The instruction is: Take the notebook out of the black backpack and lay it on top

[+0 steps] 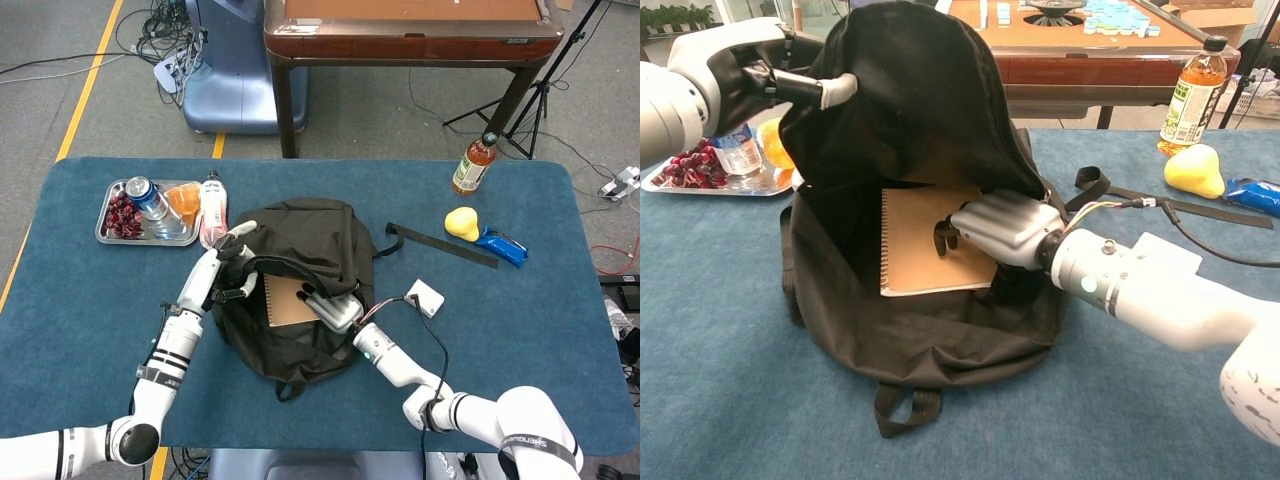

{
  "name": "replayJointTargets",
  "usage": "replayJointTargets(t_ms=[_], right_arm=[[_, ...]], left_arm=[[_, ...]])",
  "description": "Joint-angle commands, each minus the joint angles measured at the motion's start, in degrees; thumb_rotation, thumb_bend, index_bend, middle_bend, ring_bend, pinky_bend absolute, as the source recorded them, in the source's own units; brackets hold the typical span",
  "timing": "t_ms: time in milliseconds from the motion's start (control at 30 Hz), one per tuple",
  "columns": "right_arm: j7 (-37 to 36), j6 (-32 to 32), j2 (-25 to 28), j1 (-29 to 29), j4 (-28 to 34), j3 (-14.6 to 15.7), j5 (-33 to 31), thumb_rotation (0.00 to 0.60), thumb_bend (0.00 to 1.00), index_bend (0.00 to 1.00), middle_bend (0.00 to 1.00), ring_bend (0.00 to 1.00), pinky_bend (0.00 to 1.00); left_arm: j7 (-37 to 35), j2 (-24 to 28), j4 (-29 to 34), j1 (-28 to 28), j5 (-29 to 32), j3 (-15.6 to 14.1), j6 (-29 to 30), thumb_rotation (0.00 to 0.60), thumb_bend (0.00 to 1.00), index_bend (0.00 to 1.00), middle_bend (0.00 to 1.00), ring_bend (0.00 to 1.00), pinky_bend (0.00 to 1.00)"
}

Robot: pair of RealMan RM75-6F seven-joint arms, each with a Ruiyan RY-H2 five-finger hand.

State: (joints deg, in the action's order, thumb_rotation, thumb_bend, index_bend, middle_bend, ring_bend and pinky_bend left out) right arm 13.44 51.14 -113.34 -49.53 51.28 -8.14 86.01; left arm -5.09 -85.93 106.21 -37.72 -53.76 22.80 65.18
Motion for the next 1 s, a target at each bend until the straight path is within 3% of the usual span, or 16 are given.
replayJointTargets(t_ms=[33, 367, 733, 1000], right_arm=[[-0.34, 0.48, -1.02, -0.74, -1.93, 0.33, 0.64, 0.600, 0.35, 0.37, 0.35, 0.23, 0.36], [-2.07, 4.38, -2.70, -1.60, -6.29, 1.10, 2.88, 0.600, 0.57, 0.50, 0.44, 0.36, 0.48], [-4.75, 9.98, -2.50, -1.37, -7.11, 2.17, 5.46, 0.600, 0.66, 0.65, 0.56, 0.51, 0.61], [-6.21, 14.83, 0.45, 0.02, -3.30, 3.41, 7.57, 0.600, 0.67, 0.75, 0.63, 0.58, 0.68]], left_arm=[[-0.16, 0.15, 0.12, 0.12, -0.06, 0.01, 0.02, 0.600, 0.62, 0.61, 0.12, 0.08, 0.02], [-0.91, 0.76, 0.37, 0.56, -0.37, 0.16, 0.10, 0.600, 0.62, 0.61, 0.12, 0.08, 0.02], [-1.07, 0.96, 0.51, 0.59, -0.64, 0.21, 0.10, 0.600, 0.62, 0.61, 0.12, 0.08, 0.02], [-0.47, 1.04, 0.34, 0.29, 0.14, 0.48, 0.03, 0.600, 0.62, 0.61, 0.12, 0.08, 0.02]])
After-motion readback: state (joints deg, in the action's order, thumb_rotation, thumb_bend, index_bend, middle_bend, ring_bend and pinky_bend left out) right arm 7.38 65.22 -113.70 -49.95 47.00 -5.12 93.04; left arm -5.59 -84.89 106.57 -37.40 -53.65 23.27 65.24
